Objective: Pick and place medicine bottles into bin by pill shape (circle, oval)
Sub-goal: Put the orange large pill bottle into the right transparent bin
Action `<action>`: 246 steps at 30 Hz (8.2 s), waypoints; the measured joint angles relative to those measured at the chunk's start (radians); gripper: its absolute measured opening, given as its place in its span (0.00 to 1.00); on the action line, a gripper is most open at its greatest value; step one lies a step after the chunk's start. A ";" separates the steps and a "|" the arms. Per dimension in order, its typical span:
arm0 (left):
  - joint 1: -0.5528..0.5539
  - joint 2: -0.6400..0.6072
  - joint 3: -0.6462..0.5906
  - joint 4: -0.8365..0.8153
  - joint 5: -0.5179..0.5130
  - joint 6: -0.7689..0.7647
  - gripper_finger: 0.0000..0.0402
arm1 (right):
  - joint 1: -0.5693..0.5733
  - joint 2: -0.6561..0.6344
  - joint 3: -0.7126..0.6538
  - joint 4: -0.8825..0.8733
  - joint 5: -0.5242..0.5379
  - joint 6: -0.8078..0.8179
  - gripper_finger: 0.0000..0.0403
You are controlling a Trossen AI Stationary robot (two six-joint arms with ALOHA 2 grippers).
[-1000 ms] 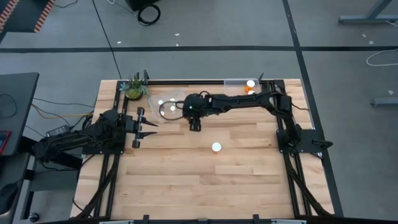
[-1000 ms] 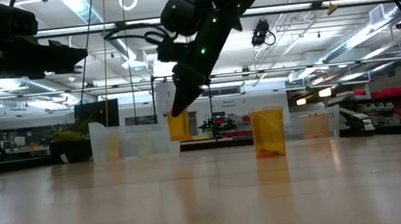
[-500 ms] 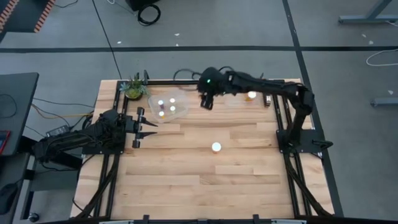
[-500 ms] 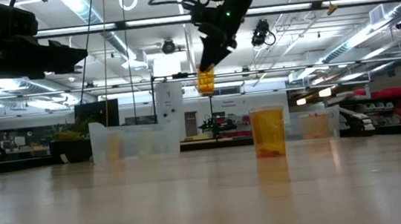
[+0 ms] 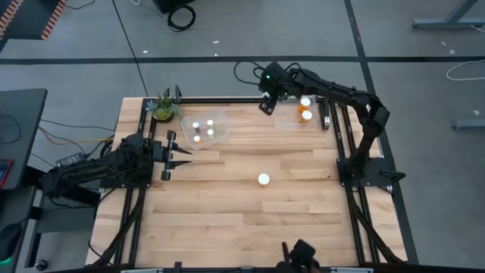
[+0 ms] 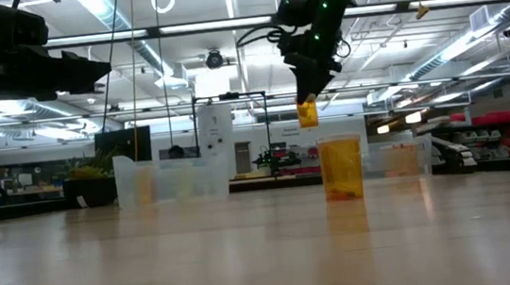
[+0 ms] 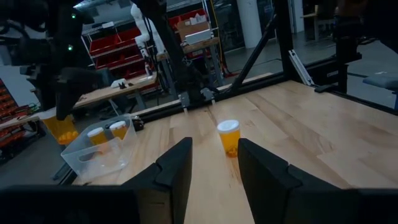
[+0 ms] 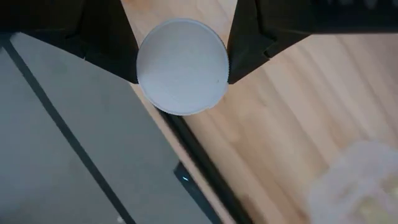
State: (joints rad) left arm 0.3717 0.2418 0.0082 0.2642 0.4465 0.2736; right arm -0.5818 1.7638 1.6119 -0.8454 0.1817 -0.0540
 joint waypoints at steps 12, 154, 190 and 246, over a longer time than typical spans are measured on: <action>0.000 0.000 0.000 0.000 0.000 0.000 0.37 | -0.079 -0.001 -0.030 -0.045 0.075 0.062 0.58; 0.000 0.000 0.000 0.000 0.000 0.000 0.37 | 0.505 -0.098 -0.262 0.212 -0.119 -0.004 0.76; 0.000 0.000 0.000 0.000 0.000 0.000 0.35 | 0.666 -0.097 -0.540 0.355 -0.209 0.004 0.76; 0.000 0.000 0.000 0.000 0.000 0.000 0.36 | 0.582 -0.097 -0.551 0.324 -0.128 0.008 0.57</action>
State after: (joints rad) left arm 0.3715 0.2417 0.0082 0.2643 0.4464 0.2732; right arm -0.0002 1.6672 1.0610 -0.5209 0.0540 -0.0456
